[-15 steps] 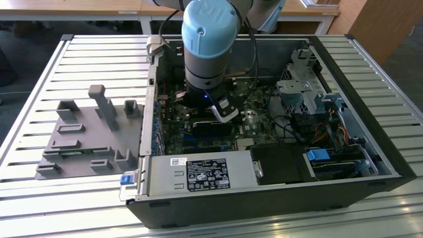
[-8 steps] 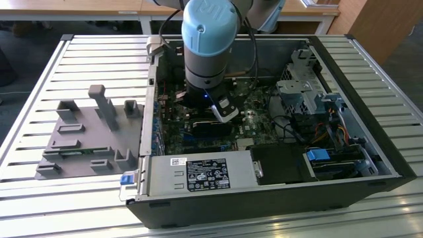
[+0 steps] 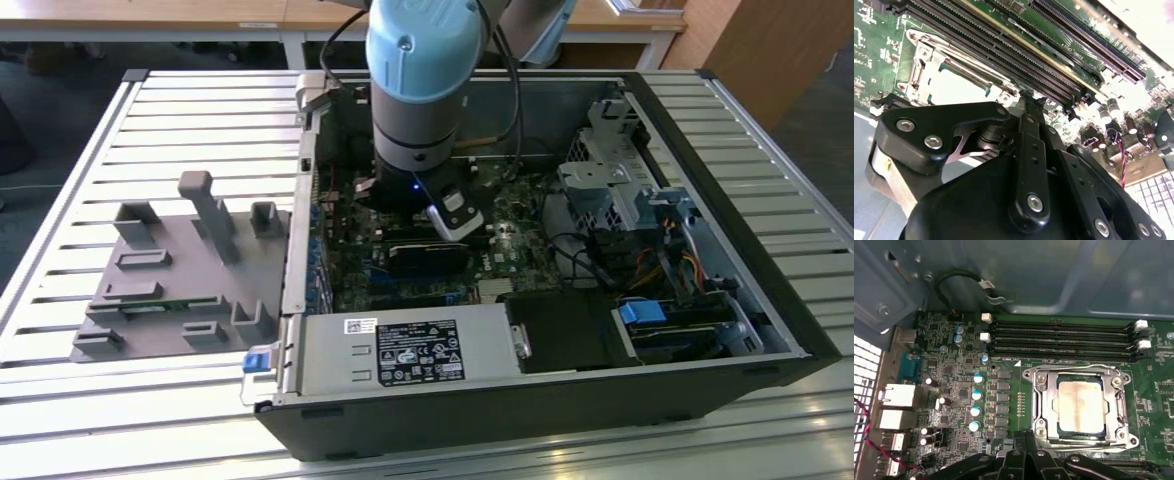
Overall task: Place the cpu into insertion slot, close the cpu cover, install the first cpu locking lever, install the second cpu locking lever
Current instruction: 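Install the second cpu locking lever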
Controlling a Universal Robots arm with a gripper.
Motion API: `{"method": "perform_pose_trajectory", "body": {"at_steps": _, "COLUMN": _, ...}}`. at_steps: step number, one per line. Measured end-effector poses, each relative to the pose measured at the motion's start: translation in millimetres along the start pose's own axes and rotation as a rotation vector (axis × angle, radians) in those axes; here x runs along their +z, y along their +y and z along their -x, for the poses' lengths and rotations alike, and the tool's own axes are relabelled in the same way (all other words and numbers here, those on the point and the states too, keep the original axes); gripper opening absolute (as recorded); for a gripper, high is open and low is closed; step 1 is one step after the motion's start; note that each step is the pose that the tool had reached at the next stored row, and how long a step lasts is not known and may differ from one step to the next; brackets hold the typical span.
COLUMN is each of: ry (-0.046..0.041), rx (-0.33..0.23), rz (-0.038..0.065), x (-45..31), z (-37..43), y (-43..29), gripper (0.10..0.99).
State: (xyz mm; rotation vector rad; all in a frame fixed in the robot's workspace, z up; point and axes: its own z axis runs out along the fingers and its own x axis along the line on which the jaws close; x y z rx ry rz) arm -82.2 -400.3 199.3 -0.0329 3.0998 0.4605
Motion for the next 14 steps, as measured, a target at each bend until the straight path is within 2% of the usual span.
{"method": "perform_pose_trajectory", "body": {"at_steps": 11, "ry": 0.0000, "rx": 0.000, "rz": 0.000, "x": -15.1, "z": 0.2, "y": 4.6, "gripper": 0.118}}
{"method": "perform_pose_trajectory", "body": {"at_steps": 14, "ry": 0.0000, "rx": 0.000, "rz": 0.000, "x": -16.4, "z": 0.2, "y": 5.0, "gripper": 0.118}}
